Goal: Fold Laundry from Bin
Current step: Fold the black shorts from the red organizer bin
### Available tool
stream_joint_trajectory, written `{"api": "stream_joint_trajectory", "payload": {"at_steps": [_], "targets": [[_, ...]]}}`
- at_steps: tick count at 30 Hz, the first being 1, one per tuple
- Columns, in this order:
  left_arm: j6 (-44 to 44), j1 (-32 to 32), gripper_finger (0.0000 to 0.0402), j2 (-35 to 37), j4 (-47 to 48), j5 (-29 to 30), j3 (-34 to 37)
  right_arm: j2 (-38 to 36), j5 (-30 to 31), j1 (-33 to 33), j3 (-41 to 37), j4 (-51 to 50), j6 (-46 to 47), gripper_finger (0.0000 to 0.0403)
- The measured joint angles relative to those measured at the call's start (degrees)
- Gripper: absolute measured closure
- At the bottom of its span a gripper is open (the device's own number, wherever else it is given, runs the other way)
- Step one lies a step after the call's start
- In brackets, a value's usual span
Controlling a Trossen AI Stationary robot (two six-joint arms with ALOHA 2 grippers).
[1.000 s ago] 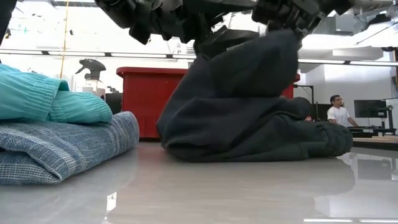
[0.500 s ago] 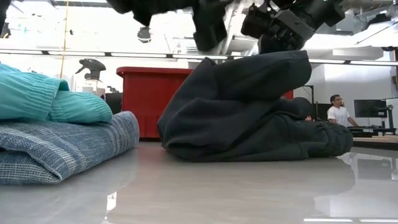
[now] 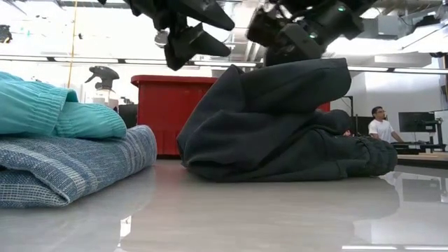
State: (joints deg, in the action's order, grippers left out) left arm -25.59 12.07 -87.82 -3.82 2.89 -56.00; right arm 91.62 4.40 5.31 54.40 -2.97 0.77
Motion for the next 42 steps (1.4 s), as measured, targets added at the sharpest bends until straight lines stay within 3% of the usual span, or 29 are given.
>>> {"api": "stream_joint_trajectory", "payload": {"at_steps": [3, 8, 14, 17, 20, 23, 28, 42], "targets": [[-1.4, 0.1, 0.0223, 1.8, 1.5, 1.9, 0.7, 3.7, 0.8, 0.8, 3.9, -0.8, -1.8, 0.0194], [-1.6, 0.2, 0.0223, 4.2, 6.1, 6.0, 0.7, 9.8, 9.1, 1.8, 11.1, -8.8, -2.5, 0.0194], [-0.9, 0.2, 0.0223, 5.0, 8.6, 7.9, 0.8, 13.8, 10.4, 1.7, 16.3, -15.5, -2.2, 0.0204], [-0.9, 0.2, 0.0223, 5.0, 8.6, 8.0, 0.7, 13.7, 14.0, 2.0, 16.9, -16.9, -2.6, 0.0243], [-0.7, 0.2, 0.0223, 5.0, 8.7, 8.3, 0.7, 12.5, 19.0, 2.3, 16.9, -18.5, -2.5, 0.0313], [-0.4, 0.2, 0.0223, 5.0, 8.4, 8.5, 0.7, 11.3, 20.4, 1.7, 17.0, -19.8, -2.3, 0.0382], [0.4, 0.2, 0.0223, 5.0, 8.2, 9.1, 0.7, 8.6, 24.2, 0.3, 16.9, -23.7, -0.2, 0.0382], [3.8, 0.2, 0.0223, 0.7, 3.4, 9.4, 0.8, 5.4, 23.8, -7.4, 16.9, -35.6, 3.9, 0.0374]]}}
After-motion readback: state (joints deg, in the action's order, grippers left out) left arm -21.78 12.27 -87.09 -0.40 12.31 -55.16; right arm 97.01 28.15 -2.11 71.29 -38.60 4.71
